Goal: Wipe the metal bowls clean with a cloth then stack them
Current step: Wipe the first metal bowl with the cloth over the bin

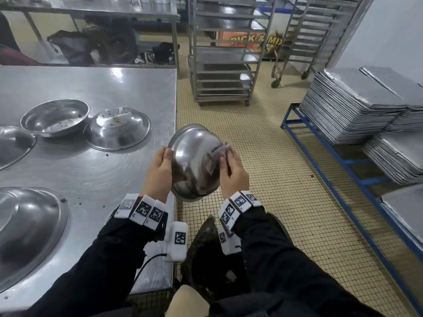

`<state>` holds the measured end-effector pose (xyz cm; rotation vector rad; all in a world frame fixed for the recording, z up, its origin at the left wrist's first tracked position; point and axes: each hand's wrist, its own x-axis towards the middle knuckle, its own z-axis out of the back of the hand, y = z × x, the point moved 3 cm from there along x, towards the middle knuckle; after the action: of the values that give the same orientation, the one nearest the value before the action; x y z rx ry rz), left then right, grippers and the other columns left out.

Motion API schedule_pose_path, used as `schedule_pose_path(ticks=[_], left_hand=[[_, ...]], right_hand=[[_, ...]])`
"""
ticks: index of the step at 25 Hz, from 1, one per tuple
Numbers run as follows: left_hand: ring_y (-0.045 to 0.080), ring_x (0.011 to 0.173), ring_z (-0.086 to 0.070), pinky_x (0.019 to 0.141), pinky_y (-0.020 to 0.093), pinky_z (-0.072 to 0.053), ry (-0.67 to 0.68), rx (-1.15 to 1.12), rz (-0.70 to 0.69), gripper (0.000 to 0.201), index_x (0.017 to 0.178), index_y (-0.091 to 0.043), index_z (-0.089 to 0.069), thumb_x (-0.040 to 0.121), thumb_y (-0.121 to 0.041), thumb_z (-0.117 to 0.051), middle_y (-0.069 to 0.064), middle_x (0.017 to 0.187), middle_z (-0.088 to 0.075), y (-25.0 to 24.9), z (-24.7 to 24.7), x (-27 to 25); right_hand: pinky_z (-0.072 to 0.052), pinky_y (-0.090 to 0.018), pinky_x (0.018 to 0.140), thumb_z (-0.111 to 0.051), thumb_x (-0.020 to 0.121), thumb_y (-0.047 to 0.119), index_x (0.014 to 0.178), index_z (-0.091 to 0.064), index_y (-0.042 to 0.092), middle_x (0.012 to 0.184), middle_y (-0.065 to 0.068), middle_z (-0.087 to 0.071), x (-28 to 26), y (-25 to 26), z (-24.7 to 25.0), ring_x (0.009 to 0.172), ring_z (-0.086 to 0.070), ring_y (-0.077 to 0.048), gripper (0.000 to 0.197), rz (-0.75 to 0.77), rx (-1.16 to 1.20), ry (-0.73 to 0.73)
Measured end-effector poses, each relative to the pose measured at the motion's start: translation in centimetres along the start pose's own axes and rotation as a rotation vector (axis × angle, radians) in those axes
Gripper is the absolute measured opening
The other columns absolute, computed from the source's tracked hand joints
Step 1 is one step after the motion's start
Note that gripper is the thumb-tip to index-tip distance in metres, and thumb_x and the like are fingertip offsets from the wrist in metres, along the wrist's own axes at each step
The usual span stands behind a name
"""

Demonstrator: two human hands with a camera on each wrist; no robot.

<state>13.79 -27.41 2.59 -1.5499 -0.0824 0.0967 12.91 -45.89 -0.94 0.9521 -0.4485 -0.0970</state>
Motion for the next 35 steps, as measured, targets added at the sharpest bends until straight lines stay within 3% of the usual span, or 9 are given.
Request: schedule_pose_path(ticks=[3,9,13,16,19,22,29,32,35], left_hand=[[0.024,0.103,-0.061,0.102,0.045,-0.045,-0.053,-0.094,0.048,0.026,0.102,-0.017,-0.061,0.100,-0.033,-0.041,0.009,0.107,-0.065,0.1,0.4,0.5],[0.023,0.084,-0.054,0.090,0.047,-0.046,-0.077,-0.043,0.021,0.027,0.082,-0.022,-0.055,0.103,-0.026,-0.038,0.005,0.085,-0.057,0.1,0.3,0.4],[0.021,0.089,-0.058,0.096,0.043,-0.046,-0.090,-0.065,0.043,0.027,0.085,-0.023,-0.057,0.103,-0.026,-0.037,0.004,0.091,-0.061,0.1,0.3,0.3],[0.023,0.102,-0.061,0.103,0.044,-0.045,-0.127,-0.089,0.078,0.026,0.090,-0.025,-0.060,0.103,-0.029,-0.038,0.005,0.102,-0.064,0.5,1.1,0.7],[0.023,0.103,-0.061,0.102,0.043,-0.045,-0.141,-0.040,0.060,0.026,0.089,-0.027,-0.060,0.103,-0.031,-0.038,0.004,0.101,-0.064,1.0,1.6,0.9],[0.020,0.085,-0.059,0.089,0.040,-0.048,-0.108,0.058,0.026,0.028,0.082,-0.024,-0.059,0.102,-0.031,-0.041,0.001,0.085,-0.062,1.3,1.5,0.5],[0.011,0.066,-0.056,0.060,0.020,-0.040,0.053,0.358,-0.102,0.023,0.083,-0.020,-0.062,0.099,-0.028,-0.049,-0.001,0.071,-0.063,1.4,-0.2,-0.8],[0.008,0.064,-0.058,0.059,0.018,-0.044,0.045,0.368,-0.142,0.021,0.084,-0.018,-0.063,0.099,-0.025,-0.050,-0.001,0.072,-0.064,0.8,-0.8,-0.3],[0.005,0.055,-0.055,0.050,0.016,-0.042,0.059,0.420,-0.194,0.022,0.081,-0.021,-0.062,0.099,-0.026,-0.049,-0.002,0.067,-0.063,-0.1,-0.9,-0.2]], right_hand=[[-0.050,-0.032,0.096,-0.048,0.095,0.034,0.134,-0.049,0.018,0.139,0.000,-0.050,-3.2,-0.9,-0.3,0.121,-0.054,-0.018,0.042,0.081,-0.022,0.002],[-0.034,-0.031,0.110,-0.034,0.099,0.037,0.138,-0.037,0.011,0.145,0.004,-0.034,-3.7,3.7,-2.2,0.139,-0.028,-0.013,0.047,0.425,0.019,0.035],[-0.032,-0.027,0.110,-0.038,0.099,0.033,0.144,-0.034,0.023,0.149,0.013,-0.027,0.6,3.2,-0.6,0.138,-0.025,-0.008,0.046,0.168,0.027,0.019],[-0.043,-0.003,0.076,-0.038,0.101,0.029,0.142,-0.041,0.022,0.111,0.006,-0.063,0.5,0.3,0.8,0.093,-0.058,-0.002,0.042,-0.031,0.063,-0.022],[-0.043,-0.010,0.054,-0.043,0.100,0.024,0.132,-0.053,0.015,0.065,0.008,-0.055,-2.3,-2.0,0.5,0.056,-0.050,-0.001,0.035,-0.107,0.027,0.002],[-0.049,-0.019,0.065,-0.050,0.096,0.030,0.122,-0.059,0.015,0.084,0.003,-0.067,-3.5,-2.3,0.9,0.072,-0.060,-0.006,0.031,-0.125,0.019,-0.044],[-0.039,0.003,0.070,-0.061,0.090,0.027,0.103,-0.062,0.012,0.103,0.000,-0.051,-2.1,3.3,1.1,0.085,-0.047,0.006,0.020,0.103,0.037,-0.217],[-0.032,-0.006,0.093,-0.046,0.094,0.030,0.116,-0.063,0.014,0.119,-0.002,-0.052,-2.5,4.7,0.1,0.107,-0.044,-0.007,0.033,0.229,-0.016,-0.142],[-0.034,-0.018,0.094,-0.038,0.096,0.032,0.131,-0.055,0.016,0.127,0.000,-0.054,-2.2,4.1,-0.2,0.109,-0.040,-0.015,0.042,0.313,-0.213,-0.050]])
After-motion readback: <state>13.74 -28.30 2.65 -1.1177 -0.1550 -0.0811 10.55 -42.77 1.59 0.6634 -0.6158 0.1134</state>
